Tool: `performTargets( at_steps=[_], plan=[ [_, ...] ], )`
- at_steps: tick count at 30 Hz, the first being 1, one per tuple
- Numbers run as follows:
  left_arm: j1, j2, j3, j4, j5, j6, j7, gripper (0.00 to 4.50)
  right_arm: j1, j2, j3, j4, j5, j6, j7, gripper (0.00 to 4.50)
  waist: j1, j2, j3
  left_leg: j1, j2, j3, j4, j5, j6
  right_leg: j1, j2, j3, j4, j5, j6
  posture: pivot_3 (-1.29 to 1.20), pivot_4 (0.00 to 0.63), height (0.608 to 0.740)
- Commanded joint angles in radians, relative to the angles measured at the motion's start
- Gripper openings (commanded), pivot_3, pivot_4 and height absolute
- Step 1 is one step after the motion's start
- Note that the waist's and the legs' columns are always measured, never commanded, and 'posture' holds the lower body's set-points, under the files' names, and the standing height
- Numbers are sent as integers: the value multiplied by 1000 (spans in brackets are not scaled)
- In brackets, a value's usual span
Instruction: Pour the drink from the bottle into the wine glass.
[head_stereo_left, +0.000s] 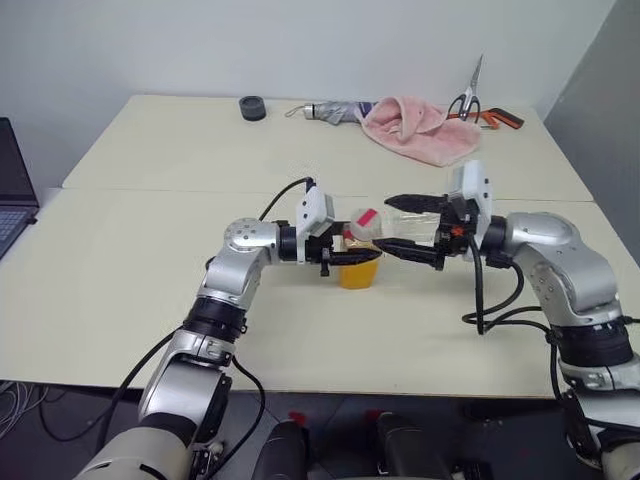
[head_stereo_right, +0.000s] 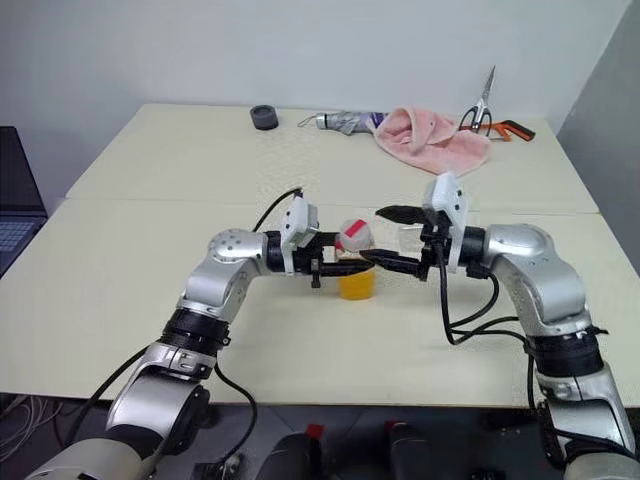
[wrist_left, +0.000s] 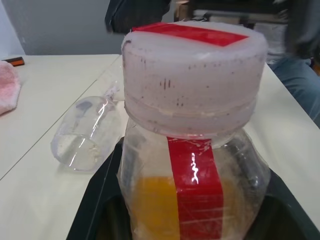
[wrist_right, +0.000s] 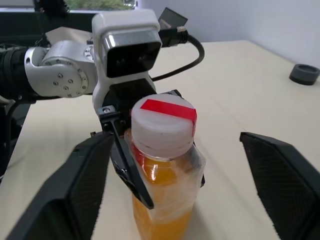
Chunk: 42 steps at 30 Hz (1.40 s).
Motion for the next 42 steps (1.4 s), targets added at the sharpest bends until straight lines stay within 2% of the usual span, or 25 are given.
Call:
performTargets(
  at_steps=[1, 5, 9, 14, 20, 29, 42],
  plan=[
    [-27, -7, 14, -27, -16, -16, 2, 1851, 90, 7, -67, -217, 12, 16, -129, 4261, 0, 0, 0, 0, 0, 0, 0, 0, 0, 0, 0, 0, 0, 0, 0, 0, 150, 740],
    [-39, -10, 13, -11, -16, -19, -9, 1851, 145, 69, 29, -355, -87, 9, -290, 4261, -7, 0, 0, 1, -1, 1, 0, 0, 0, 0, 1, 1, 0, 0, 0, 0, 150, 740],
    [-52, -14, 11, 4, -13, -24, -19, 1851, 126, 121, 116, -305, -214, -55, -375, 4261, -10, 0, 0, 2, 0, 1, 0, 0, 0, 0, 3, 1, 2, 0, 0, 0, 150, 740],
    [-58, -16, 11, 12, -10, -30, -25, 1851, 84, 152, 146, -240, -280, -99, -405, 4261, -8, 0, 0, 2, 0, 1, 1, 0, 0, 0, 3, 1, 1, 0, 0, 0, 150, 740],
    [-53, -12, 12, 7, -10, -31, -26, 1851, 75, 174, 135, -205, -307, -114, -424, 4261, -6, 0, 0, 1, 0, 1, 0, 0, 0, 0, 2, 1, 1, 0, 0, 0, 150, 740],
    [-44, -3, 15, 0, -12, -26, -27, 1851, 124, 121, 103, -207, -315, -117, -407, 4261, -4, 0, 0, 1, 0, 1, 0, 0, 0, 0, 2, 1, 1, 0, 0, 0, 150, 740],
    [-38, -1, 13, -4, -10, -26, -28, 1851, 132, 117, 46, -216, -262, -79, -434, 4261, -4, 0, 0, 1, 0, 1, 0, 0, 0, 0, 2, 1, 1, 0, 0, 0, 150, 740]
  ],
)
